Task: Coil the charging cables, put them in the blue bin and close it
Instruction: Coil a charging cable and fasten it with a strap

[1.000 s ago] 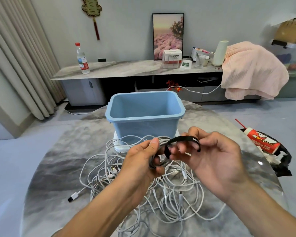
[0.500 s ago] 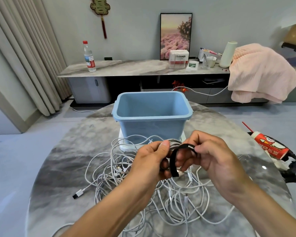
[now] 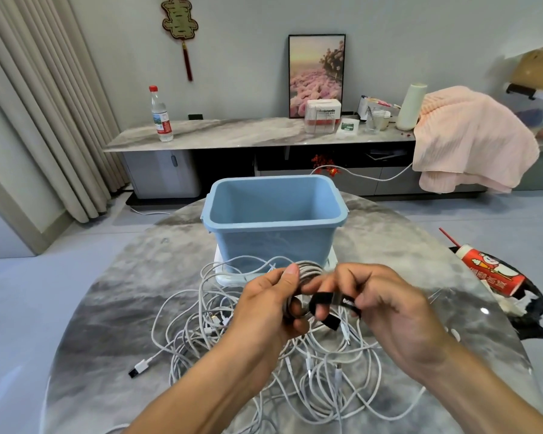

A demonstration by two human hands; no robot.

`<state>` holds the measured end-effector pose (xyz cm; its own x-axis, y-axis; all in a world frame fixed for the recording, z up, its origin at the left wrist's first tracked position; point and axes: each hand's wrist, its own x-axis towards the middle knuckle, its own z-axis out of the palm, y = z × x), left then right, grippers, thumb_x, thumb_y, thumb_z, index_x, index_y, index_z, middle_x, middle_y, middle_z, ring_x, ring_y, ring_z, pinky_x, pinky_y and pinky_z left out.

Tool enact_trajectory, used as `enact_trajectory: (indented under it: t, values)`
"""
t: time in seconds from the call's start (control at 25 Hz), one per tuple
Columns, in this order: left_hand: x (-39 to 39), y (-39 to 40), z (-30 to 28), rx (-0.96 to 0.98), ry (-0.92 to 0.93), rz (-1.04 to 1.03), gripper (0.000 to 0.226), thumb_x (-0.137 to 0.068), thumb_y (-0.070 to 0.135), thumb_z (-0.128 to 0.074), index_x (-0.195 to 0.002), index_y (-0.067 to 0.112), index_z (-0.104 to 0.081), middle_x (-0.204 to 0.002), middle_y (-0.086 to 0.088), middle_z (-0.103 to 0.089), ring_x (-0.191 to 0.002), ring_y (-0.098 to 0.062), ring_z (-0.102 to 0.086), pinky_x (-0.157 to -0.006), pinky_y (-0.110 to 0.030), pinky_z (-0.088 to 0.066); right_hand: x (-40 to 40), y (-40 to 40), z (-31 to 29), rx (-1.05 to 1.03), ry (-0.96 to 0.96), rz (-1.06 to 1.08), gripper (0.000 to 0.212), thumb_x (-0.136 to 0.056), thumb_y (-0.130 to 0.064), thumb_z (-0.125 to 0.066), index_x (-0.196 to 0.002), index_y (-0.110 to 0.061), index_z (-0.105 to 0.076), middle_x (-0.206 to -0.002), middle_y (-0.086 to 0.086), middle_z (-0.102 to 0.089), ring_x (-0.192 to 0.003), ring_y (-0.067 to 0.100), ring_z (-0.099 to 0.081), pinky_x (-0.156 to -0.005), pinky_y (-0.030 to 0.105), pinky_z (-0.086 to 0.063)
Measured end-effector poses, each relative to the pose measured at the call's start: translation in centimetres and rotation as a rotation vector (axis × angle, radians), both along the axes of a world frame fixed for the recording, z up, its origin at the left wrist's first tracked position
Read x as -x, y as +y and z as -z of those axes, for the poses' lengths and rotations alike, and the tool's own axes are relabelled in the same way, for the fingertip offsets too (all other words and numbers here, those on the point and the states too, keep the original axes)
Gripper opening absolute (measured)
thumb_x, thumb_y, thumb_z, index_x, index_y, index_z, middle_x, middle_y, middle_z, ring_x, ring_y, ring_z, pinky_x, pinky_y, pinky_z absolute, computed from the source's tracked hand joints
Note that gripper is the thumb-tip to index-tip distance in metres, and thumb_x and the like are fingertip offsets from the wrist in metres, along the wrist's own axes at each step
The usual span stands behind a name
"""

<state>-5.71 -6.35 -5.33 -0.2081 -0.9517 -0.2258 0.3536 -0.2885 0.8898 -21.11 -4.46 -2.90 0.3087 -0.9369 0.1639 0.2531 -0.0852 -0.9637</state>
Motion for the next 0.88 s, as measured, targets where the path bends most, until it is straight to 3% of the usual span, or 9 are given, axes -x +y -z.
enact_trajectory:
  t: [0.16, 0.24, 0.4, 0.48, 0.56, 0.64, 0.72, 0.8, 0.88]
  values:
    - [0.1, 0.3, -0.6, -0.007, -0.017, -0.014, 0.028, -0.100, 0.021, -0.050, -0.075, 0.010, -0.058, -0.055, -0.003, -0.047, -0.048, -0.010, -0.037, -0.041, -0.019, -0.031, -0.5, 0.2, 0.2, 0.002, 0.008, 0.033, 0.007, -0.050, -0.020, -0.054, -0.053, -0.018, -0.049, -0.079, 0.018, -0.071, -0.081, 0.024, -0.067, -0.070, 0.024, -0.053]
    - [0.4, 0.7, -0.8, -0.045, -0.001, -0.008, 0.030, -0.100, 0.020, -0.050, -0.072, 0.012, -0.057, -0.058, -0.002, -0.048, -0.047, -0.008, -0.038, -0.040, -0.019, -0.031, -0.6, 0.0, 0.2, 0.004, 0.035, 0.074, 0.007, -0.052, -0.015, -0.054, -0.052, -0.018, -0.048, -0.085, 0.018, -0.073, -0.083, 0.022, -0.068, -0.069, 0.020, -0.052]
    - [0.4, 0.5, -1.1, -0.068, 0.016, -0.063, 0.022, -0.100, 0.020, -0.050, -0.087, 0.007, -0.061, -0.057, 0.000, -0.044, -0.044, -0.006, -0.037, -0.039, -0.018, -0.030, 0.1, -0.3, 0.3, -0.053, 0.038, 0.158, 0.013, -0.060, -0.007, -0.046, -0.052, -0.016, -0.051, -0.081, 0.010, -0.067, -0.075, 0.017, -0.060, -0.064, 0.022, -0.044]
    - [0.2, 0.1, -1.0, 0.004, -0.040, -0.127, 0.024, -0.100, 0.021, -0.049, -0.087, 0.007, -0.063, -0.053, 0.003, -0.043, -0.045, -0.007, -0.037, -0.040, -0.019, -0.032, 0.1, -0.4, 0.4, -0.139, -0.048, 0.145, 0.010, -0.067, -0.018, -0.056, -0.059, -0.014, -0.059, -0.079, 0.012, -0.066, -0.068, 0.019, -0.057, -0.061, 0.028, -0.042]
    - [0.0, -0.1, -0.9, 0.103, -0.131, -0.201, 0.026, -0.100, 0.023, -0.050, -0.086, 0.008, -0.065, -0.053, 0.005, -0.051, -0.049, -0.009, -0.043, -0.045, -0.022, -0.039, -0.5, 0.1, 0.5, -0.273, -0.188, 0.083, 0.025, -0.064, -0.037, -0.077, -0.070, -0.014, -0.069, -0.081, 0.015, -0.067, -0.064, 0.020, -0.057, -0.058, 0.030, -0.045]
    - [-0.1, 0.0, -1.0, 0.182, -0.162, -0.248, 0.026, -0.101, 0.023, -0.050, -0.091, 0.005, -0.066, -0.065, -0.003, -0.062, -0.057, -0.016, -0.053, -0.052, -0.027, -0.046, -1.9, 0.9, 0.9, -0.353, -0.218, 0.051, 0.038, -0.062, -0.042, -0.083, -0.083, -0.012, -0.075, -0.085, 0.015, -0.069, -0.062, 0.017, -0.060, -0.054, 0.028, -0.048]
    - [-0.2, 0.4, -1.2, 0.229, -0.150, -0.250, 0.024, -0.101, 0.021, -0.049, -0.093, 0.004, -0.065, -0.073, -0.007, -0.069, -0.060, -0.016, -0.062, -0.051, -0.025, -0.049, -3.7, 1.6, 1.2, -0.372, -0.165, 0.095, 0.034, -0.067, -0.032, -0.085, -0.089, -0.008, -0.075, -0.084, 0.014, -0.069, -0.059, 0.014, -0.058, -0.051, 0.025, -0.046]
    - [0.0, 0.9, -1.3, 0.285, -0.194, -0.225, 0.020, -0.101, 0.019, -0.049, -0.092, 0.009, -0.064, -0.069, -0.006, -0.068, -0.055, -0.014, -0.060, -0.044, -0.024, -0.045, -4.9, 1.9, 1.2, -0.376, -0.181, 0.210, 0.021, -0.065, -0.021, -0.085, -0.080, -0.010, -0.075, -0.076, 0.013, -0.066, -0.054, 0.013, -0.054, -0.048, 0.024, -0.044]
    - [0.4, 1.0, -1.1, 0.344, -0.231, -0.210, 0.018, -0.100, 0.018, -0.050, -0.094, 0.010, -0.065, -0.073, -0.013, -0.068, -0.055, -0.014, -0.056, -0.042, -0.026, -0.043, -5.2, 1.9, 1.0, -0.376, -0.205, 0.338, 0.014, -0.064, -0.024, -0.077, -0.071, -0.013, -0.072, -0.068, 0.011, -0.063, -0.050, 0.013, -0.052, -0.045, 0.024, -0.042]
